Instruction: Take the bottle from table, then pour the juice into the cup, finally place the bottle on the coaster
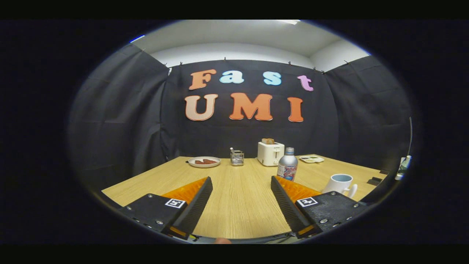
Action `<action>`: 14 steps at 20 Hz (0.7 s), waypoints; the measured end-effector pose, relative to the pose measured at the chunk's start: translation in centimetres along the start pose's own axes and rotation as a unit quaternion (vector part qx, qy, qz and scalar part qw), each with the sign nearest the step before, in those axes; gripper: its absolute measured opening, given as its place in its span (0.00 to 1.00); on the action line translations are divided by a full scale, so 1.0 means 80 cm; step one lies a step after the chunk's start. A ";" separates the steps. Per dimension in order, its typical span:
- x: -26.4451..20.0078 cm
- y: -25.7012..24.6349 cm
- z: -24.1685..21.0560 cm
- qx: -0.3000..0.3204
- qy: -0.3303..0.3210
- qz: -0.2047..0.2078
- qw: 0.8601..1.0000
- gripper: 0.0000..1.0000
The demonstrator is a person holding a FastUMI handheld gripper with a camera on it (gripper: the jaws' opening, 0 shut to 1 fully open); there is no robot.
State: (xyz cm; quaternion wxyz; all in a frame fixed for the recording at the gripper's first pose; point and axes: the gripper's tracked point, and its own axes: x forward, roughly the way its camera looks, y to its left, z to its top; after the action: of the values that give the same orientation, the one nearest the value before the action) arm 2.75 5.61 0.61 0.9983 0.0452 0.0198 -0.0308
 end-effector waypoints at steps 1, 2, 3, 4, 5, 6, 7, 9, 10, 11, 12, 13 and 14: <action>-0.003 -0.001 0.000 0.001 0.002 -0.002 1.000 0.95; -0.007 -0.004 -0.001 0.002 0.006 -0.007 1.000 0.95; -0.011 -0.006 -0.006 0.008 0.011 -0.010 1.000 0.95; -0.016 -0.006 -0.012 0.017 0.015 -0.016 1.000 0.95; -0.019 -0.004 -0.017 0.020 0.021 -0.016 0.999 0.95; -0.021 0.002 -0.022 0.017 0.027 -0.013 0.999 0.95; -0.022 0.008 -0.022 0.010 0.030 -0.006 0.999 0.95; -0.020 0.012 -0.021 0.002 0.031 0.001 1.000 0.95; -0.020 0.011 -0.023 0.000 0.034 0.001 0.999 0.95; -0.020 0.011 -0.025 -0.001 0.037 -0.001 0.999 0.95; -0.021 0.011 -0.026 -0.004 0.038 -0.002 0.999 0.95; -0.019 0.010 -0.026 -0.007 0.040 -0.003 0.999 0.95; -0.019 0.012 -0.026 -0.006 0.040 -0.001 0.999 0.95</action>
State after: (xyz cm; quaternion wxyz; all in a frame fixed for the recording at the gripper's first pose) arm 1.26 6.85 -1.30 0.9970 0.0399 0.0597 -0.0303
